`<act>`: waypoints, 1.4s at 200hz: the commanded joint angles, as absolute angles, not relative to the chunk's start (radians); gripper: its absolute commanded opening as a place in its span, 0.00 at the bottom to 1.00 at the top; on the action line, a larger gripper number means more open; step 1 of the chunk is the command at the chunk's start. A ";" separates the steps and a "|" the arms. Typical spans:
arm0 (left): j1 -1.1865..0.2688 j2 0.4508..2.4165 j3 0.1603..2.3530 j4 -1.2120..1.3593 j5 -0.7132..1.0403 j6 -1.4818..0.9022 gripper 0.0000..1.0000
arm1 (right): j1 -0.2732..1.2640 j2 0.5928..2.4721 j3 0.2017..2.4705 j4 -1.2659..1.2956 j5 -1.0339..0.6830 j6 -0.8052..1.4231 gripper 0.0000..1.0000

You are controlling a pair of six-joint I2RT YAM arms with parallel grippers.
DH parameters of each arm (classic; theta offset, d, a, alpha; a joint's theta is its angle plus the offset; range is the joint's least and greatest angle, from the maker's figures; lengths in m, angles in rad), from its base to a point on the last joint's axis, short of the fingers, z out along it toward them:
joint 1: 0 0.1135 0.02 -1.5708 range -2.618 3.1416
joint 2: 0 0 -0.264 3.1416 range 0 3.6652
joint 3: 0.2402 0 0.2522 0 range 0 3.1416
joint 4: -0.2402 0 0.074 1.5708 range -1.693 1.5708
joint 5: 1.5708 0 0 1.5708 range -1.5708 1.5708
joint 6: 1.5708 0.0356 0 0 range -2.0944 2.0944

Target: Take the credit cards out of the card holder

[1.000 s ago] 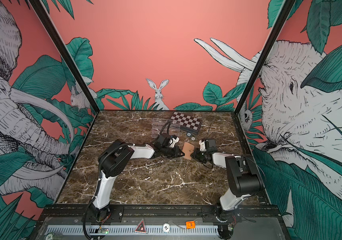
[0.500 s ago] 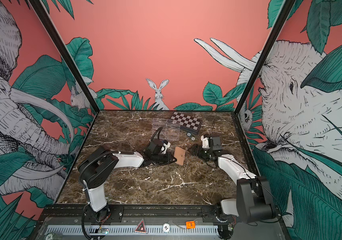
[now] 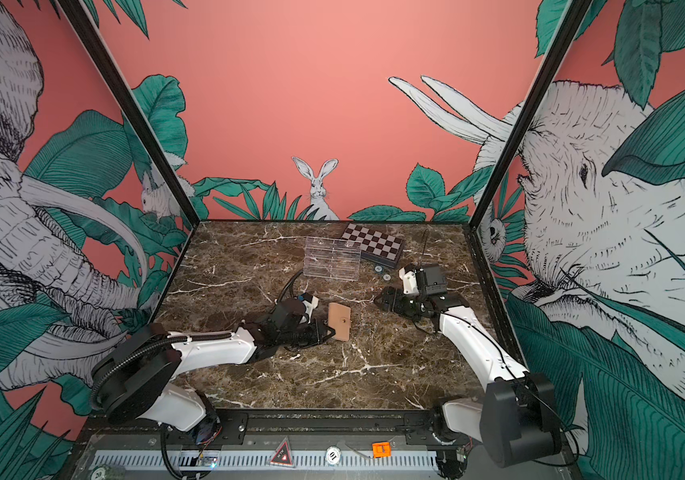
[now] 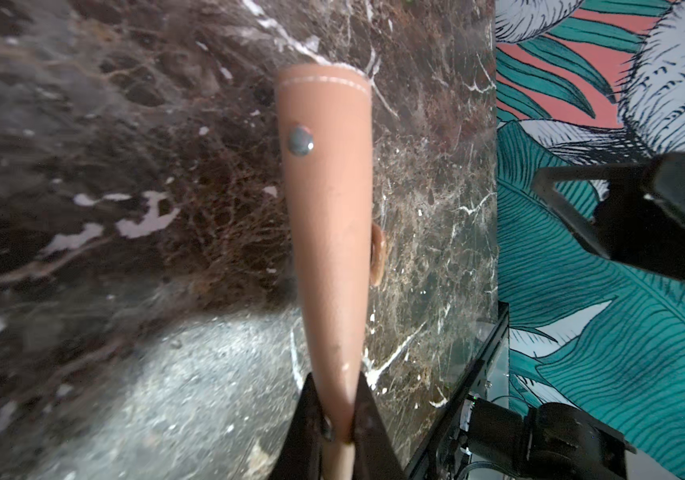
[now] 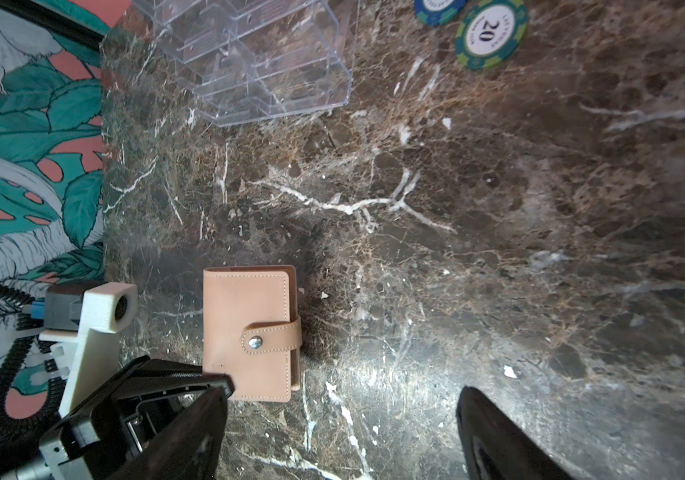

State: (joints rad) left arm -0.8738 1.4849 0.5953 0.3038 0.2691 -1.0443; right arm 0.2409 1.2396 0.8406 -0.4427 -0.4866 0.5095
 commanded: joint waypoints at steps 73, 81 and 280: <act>-0.877 1.563 0.490 0.533 0.297 -1.138 0.00 | 0.555 1.359 0.972 -0.518 -0.214 0.556 0.82; -0.877 1.583 0.483 0.567 0.305 -1.150 0.00 | 0.581 1.376 0.974 -0.517 -0.200 0.568 0.81; -0.926 1.645 0.391 0.713 0.268 -1.203 0.00 | 0.885 1.758 1.138 -0.584 0.152 0.627 0.65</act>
